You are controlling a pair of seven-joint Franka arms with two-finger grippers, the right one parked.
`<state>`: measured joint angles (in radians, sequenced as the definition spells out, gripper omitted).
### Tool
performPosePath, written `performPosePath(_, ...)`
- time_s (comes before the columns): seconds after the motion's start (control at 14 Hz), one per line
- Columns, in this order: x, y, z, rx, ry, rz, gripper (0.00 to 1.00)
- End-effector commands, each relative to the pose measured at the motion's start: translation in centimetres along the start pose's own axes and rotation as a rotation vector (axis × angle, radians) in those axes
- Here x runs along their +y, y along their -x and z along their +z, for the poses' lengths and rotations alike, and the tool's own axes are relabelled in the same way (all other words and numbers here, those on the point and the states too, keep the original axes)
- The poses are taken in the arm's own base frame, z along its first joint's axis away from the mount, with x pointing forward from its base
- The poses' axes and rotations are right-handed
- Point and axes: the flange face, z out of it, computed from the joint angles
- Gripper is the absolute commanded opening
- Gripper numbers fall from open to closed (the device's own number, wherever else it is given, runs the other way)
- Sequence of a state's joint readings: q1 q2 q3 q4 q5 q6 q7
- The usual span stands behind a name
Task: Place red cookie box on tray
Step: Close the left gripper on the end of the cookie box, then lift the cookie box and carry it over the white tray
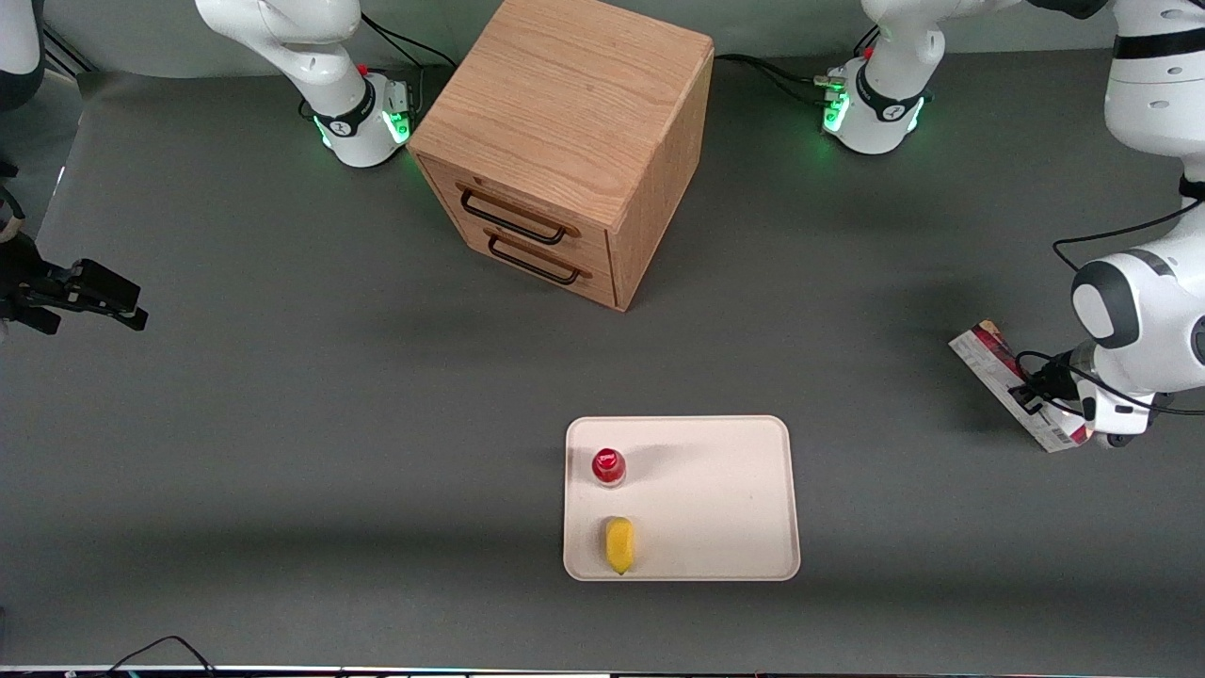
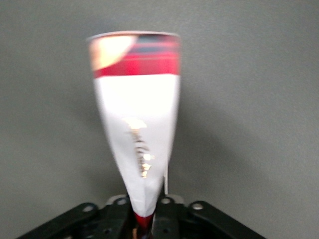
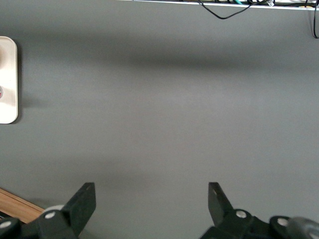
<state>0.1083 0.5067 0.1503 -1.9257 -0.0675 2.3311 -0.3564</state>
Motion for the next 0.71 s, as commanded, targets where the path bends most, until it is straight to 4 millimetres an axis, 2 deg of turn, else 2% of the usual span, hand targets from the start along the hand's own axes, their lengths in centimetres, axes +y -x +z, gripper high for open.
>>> performPosePath(0.0, 0.5, -0.3, -3.6, 0.03, 0.026, 0.133, 0.0)
performPosePath(0.21, 3.2, -1.9, -10.3, 0.044, 0.034, 0.271, 0.0)
performPosePath(0.29, 5.0, -1.8, -13.2, 0.057, 0.045, 0.309, 0.0)
performPosePath(0.43, 8.9, -0.8, -18.3, 0.063, 0.066, 0.367, 0.0)
performPosePath(0.64, 14.4, 1.7, -23.9, 0.061, 0.074, 0.467, 0.0)
